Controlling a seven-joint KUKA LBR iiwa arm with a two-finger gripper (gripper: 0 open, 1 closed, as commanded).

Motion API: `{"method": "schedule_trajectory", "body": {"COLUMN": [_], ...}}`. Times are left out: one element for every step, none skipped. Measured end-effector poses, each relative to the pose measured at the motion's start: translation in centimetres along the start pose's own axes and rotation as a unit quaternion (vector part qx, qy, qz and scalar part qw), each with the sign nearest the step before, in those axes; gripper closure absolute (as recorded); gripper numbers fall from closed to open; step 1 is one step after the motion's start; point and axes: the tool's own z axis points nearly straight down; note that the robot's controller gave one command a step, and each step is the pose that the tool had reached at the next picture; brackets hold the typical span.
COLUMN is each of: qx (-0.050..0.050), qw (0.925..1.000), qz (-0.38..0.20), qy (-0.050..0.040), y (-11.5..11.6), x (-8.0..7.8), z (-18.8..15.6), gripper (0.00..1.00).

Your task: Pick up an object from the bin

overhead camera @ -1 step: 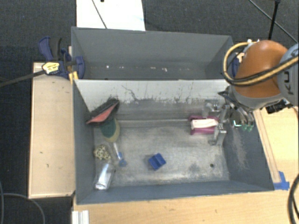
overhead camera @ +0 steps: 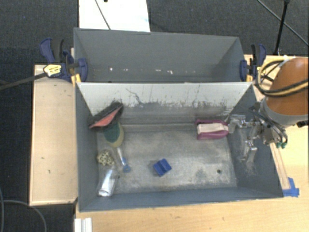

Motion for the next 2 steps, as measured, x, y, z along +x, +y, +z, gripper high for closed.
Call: {"method": "schedule_trajectory", "body": {"qx": [-0.001, -0.002], "qw": [0.9913, 0.9825], "qz": [0.131, 0.186], "qy": [-0.0054, -0.0028], "y": [0.0, 5.3], "x": [-3.2, -4.8], "z": [7.2, 7.4], "gripper": [0.00, 0.00]}}
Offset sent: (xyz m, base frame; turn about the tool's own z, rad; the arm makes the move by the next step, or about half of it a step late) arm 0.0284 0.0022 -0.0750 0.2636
